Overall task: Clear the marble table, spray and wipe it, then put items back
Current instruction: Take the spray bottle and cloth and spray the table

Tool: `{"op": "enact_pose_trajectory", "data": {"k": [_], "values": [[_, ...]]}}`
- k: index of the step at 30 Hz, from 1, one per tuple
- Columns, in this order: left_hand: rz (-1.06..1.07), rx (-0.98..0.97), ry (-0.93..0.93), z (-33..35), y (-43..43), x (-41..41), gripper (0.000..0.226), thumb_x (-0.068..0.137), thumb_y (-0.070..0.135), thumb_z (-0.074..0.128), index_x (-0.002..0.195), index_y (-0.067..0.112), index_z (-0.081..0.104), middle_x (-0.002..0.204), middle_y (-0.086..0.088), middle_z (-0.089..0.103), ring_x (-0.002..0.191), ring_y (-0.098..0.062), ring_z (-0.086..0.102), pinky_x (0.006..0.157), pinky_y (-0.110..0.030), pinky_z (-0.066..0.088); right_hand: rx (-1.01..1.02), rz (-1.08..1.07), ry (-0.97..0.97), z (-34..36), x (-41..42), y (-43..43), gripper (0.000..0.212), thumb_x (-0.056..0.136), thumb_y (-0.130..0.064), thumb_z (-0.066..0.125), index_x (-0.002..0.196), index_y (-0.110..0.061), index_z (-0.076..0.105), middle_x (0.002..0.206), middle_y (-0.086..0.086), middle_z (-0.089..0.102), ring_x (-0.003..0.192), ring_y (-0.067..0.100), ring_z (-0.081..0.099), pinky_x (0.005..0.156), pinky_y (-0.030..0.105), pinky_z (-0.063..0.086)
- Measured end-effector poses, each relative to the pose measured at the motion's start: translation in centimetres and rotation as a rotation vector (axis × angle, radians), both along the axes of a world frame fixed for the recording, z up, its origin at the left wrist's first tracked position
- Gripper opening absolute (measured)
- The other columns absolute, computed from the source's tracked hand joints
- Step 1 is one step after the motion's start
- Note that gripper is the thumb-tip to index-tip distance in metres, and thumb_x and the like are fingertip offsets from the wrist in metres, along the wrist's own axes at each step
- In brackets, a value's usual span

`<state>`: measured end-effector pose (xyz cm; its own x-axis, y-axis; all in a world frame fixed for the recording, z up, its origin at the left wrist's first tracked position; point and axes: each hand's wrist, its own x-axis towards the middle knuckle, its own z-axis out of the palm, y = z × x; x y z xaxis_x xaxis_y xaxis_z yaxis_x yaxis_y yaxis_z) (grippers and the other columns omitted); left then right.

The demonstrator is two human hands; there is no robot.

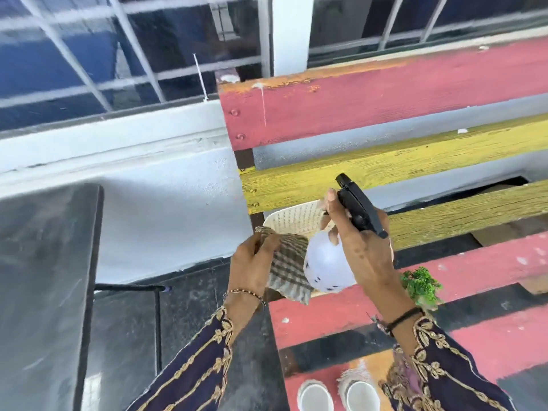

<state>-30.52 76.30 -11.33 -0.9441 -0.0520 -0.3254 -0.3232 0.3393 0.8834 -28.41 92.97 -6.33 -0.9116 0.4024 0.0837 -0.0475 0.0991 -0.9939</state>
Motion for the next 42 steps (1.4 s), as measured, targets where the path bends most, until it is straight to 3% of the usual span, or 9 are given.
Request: {"op": "enact_pose_trajectory", "data": {"k": [4,7,12,16,20,24,27,36,42], "values": [[0.102,0.037,0.158,5.3,-8.5,3.8,0.013,0.082,0.043,0.055,0.073,0.035,0.061,0.057,0.013,0.063,0.053,0.003,0.054,0.051,-0.014,0.039,-0.077,0.064,0.009,4.3,2.9,-8.5,0.031,0.097,-0.026,0.068,0.073,-0.006,0.07,0.056,0.0,0.068,0.04,0.015,0.051,0.048,0.018,0.043],[0.166,0.113,0.241,8.8,-15.9,6.7,0.026,0.073,0.051,0.052,0.071,0.025,0.055,0.056,0.006,0.06,0.051,-0.003,0.05,0.053,-0.02,0.04,-0.077,0.116,0.039,6.9,5.3,-15.6,0.029,0.097,-0.024,0.068,0.078,-0.002,0.07,0.066,0.002,0.073,0.037,0.015,0.047,0.045,0.02,0.042],[0.315,0.204,0.298,14.4,-29.6,12.1,0.022,0.078,0.04,0.058,0.065,0.022,0.053,0.062,0.008,0.059,0.061,-0.009,0.054,0.065,-0.03,0.044,-0.035,0.244,0.081,11.2,9.7,-29.2,0.019,0.095,-0.028,0.072,0.084,-0.013,0.075,0.075,0.011,0.075,0.04,0.015,0.053,0.047,0.022,0.043],[0.39,0.118,0.355,17.8,-40.7,17.4,0.026,0.084,0.036,0.058,0.068,0.018,0.048,0.049,0.014,0.043,0.047,-0.004,0.036,0.047,-0.014,0.032,0.049,0.383,0.084,13.9,13.3,-40.5,0.041,0.088,-0.053,0.074,0.07,-0.016,0.072,0.058,0.014,0.067,0.04,0.021,0.058,0.045,0.019,0.042],[0.522,0.062,0.357,19.5,-49.6,22.2,0.028,0.082,0.038,0.059,0.064,0.022,0.044,0.047,0.013,0.036,0.045,-0.005,0.028,0.043,-0.016,0.029,0.079,0.484,0.042,14.8,15.5,-49.9,0.063,0.081,-0.07,0.071,0.06,-0.01,0.065,0.046,0.013,0.06,0.034,0.022,0.055,0.041,0.017,0.04],[0.708,0.054,0.34,19.7,-57.9,26.5,0.027,0.083,0.033,0.061,0.068,0.015,0.047,0.053,0.013,0.04,0.048,-0.007,0.031,0.044,-0.015,0.029,0.051,0.657,-0.038,14.6,17.0,-58.4,0.077,0.081,-0.076,0.065,0.062,-0.002,0.06,0.056,0.02,0.06,0.035,0.026,0.052,0.04,0.022,0.04],[0.815,0.061,0.317,19.4,-63.4,28.5,0.029,0.084,0.032,0.06,0.071,0.012,0.045,0.06,0.005,0.04,0.052,-0.008,0.03,0.053,-0.027,0.03,0.074,0.793,-0.119,14.1,16.7,-64.4,0.084,0.078,-0.079,0.065,0.067,0.003,0.059,0.06,0.024,0.06,0.037,0.027,0.052,0.041,0.027,0.042],[0.996,0.048,0.288,17.2,-78.4,27.5,0.034,0.083,0.034,0.062,0.079,0.003,0.049,0.066,0.001,0.048,0.06,-0.013,0.042,0.058,-0.03,0.036,0.192,0.84,-0.239,11.9,9.9,-82.1,0.083,0.07,-0.086,0.064,0.058,-0.004,0.067,0.057,0.015,0.07,0.038,0.03,0.062,0.037,0.024,0.043],[1.069,0.009,0.265,16.1,-87.3,24.3,0.023,0.087,0.03,0.061,0.079,0.008,0.057,0.064,0.009,0.059,0.058,-0.007,0.049,0.057,-0.021,0.04,0.227,0.823,-0.349,10.1,3.5,-93.5,0.07,0.072,-0.08,0.069,0.049,-0.013,0.065,0.055,0.021,0.067,0.036,0.024,0.055,0.037,0.026,0.044]]}}
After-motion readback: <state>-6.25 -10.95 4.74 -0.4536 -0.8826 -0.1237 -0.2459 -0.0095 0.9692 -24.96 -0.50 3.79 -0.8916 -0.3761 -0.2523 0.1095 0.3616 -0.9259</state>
